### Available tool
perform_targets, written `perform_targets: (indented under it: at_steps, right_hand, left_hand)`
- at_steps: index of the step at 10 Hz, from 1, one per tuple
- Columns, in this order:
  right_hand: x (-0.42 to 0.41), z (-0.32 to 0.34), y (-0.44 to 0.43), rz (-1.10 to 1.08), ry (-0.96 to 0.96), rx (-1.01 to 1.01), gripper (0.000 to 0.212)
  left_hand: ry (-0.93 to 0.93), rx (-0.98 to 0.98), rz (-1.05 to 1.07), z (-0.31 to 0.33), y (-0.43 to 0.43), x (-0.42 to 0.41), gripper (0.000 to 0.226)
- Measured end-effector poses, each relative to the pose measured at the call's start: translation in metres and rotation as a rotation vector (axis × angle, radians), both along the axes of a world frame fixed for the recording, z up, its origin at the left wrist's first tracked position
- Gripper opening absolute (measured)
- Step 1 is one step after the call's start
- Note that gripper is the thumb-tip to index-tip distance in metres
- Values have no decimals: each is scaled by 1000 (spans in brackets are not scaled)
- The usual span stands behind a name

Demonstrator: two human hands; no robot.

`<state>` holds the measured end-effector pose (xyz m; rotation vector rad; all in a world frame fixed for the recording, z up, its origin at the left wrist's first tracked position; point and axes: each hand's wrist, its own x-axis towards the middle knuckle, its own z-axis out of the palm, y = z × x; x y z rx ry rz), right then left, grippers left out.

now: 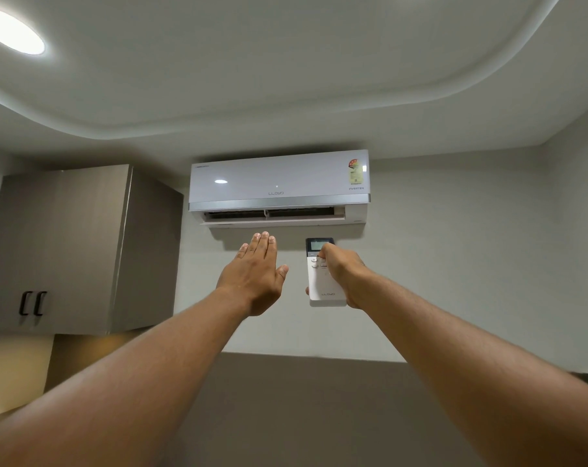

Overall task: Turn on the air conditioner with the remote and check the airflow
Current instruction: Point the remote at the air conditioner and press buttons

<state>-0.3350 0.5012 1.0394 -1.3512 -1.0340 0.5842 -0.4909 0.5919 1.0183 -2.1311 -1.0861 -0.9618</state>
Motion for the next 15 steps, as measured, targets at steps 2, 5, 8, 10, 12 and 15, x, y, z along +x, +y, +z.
perform_targets:
  at_steps: [2,5,8,10,12,15]
  right_hand:
    - [1,1,0,-7,-1,0,18]
    - [1,2,-1,-7,-6,0,41]
    - [3,2,-6,-19,-11,11,42]
    - [12,-3,-19,-55,-2,0,42]
    - [43,-10,-51,-153,13,15,29]
    - [130,-33,-145,-445,24,-18,15]
  left_hand:
    - [-3,3,-5,1,-3,0,67]
    - [0,3,-8,2,-6,2,67]
    - [3,-12,-37,-2,-14,6,67]
    - [7,-31,-82,-7,-22,20,67]
    - [23,-54,-194,-16,-38,61,67]
    - [60,-75,-506,-35,-103,187,68]
